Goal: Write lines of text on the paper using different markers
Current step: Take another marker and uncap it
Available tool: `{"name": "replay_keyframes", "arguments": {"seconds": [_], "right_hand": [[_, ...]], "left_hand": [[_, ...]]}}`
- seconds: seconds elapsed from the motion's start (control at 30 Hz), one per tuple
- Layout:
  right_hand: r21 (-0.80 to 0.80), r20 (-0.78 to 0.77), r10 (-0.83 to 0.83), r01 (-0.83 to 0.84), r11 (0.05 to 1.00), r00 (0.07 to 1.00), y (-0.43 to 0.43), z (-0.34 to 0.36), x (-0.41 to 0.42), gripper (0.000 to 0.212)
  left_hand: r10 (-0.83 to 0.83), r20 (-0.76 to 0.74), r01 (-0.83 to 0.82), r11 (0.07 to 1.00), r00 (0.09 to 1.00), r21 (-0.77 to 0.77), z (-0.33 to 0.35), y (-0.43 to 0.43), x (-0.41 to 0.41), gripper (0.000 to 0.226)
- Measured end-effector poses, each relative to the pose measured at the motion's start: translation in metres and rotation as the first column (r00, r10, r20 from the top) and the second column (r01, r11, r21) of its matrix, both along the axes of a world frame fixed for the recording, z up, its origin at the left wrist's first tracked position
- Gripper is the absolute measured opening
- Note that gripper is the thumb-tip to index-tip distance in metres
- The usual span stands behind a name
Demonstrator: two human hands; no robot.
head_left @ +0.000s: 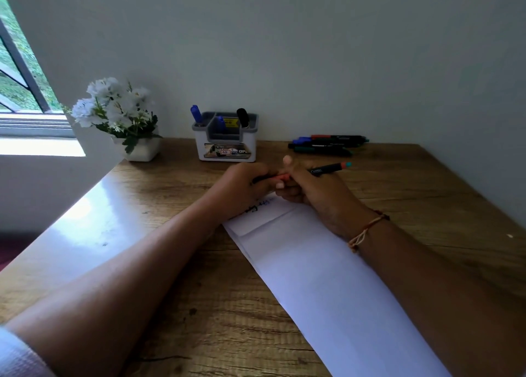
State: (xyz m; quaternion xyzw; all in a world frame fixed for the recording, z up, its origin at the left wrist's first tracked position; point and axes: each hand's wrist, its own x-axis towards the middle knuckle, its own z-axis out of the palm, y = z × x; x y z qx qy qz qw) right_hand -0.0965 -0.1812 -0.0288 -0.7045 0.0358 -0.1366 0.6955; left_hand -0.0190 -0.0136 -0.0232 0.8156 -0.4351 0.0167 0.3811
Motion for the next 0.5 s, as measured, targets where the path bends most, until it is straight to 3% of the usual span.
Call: {"name": "replay_keyframes", "arguments": {"seconds": [0.17,0.5], "right_hand": [[0.018,-0.062,0.035,-0.034,0.999,0.997,0.000,0.001,0.001,0.028],[0.146,-0.150,0.103,-0.081,0.986,0.983,0.004,0.013,-0.004,0.031]], "left_hand": [[-0.039,-0.019,0.039,0.999,0.999,-0.013,0.000,0.003,0.001,0.018],[-0.039,-0.059,0.040,0.999,0.997,0.014,-0.001,0.006,0.010,0.013]]}}
